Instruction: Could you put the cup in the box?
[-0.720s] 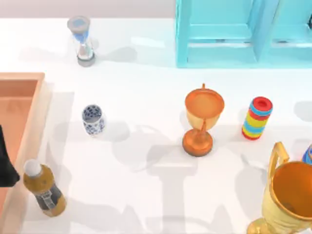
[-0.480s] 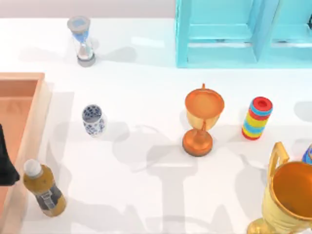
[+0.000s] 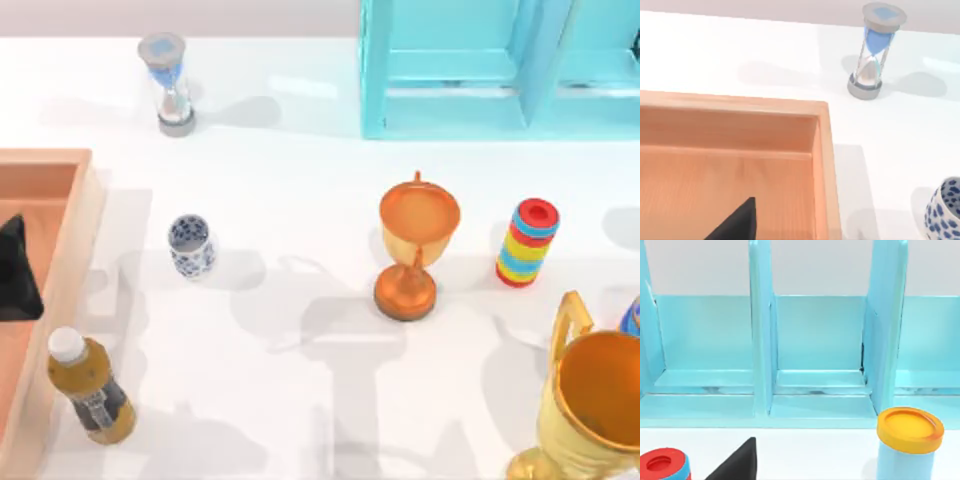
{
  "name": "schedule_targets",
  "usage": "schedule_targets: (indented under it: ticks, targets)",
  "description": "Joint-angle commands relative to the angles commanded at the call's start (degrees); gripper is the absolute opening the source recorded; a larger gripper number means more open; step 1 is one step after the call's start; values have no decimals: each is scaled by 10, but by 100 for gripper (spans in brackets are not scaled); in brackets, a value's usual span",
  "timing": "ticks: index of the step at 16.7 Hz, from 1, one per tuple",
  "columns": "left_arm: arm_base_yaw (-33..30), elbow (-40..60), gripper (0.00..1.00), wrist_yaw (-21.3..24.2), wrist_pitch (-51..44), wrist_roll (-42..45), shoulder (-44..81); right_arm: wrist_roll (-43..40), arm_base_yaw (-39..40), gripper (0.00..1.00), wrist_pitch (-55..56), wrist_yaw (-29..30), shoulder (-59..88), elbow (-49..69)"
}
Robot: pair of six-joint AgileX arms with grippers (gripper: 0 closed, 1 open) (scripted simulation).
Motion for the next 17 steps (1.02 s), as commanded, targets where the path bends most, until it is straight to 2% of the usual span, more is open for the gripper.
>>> schedule_targets:
  ticks: [12,17]
  targets:
    - [-123,582,100,0,-413,-116,626,0,0,100,0,0,0,0]
    - [-169,777,100,2,-548,-149,836,0,0,100,0,0,0,0]
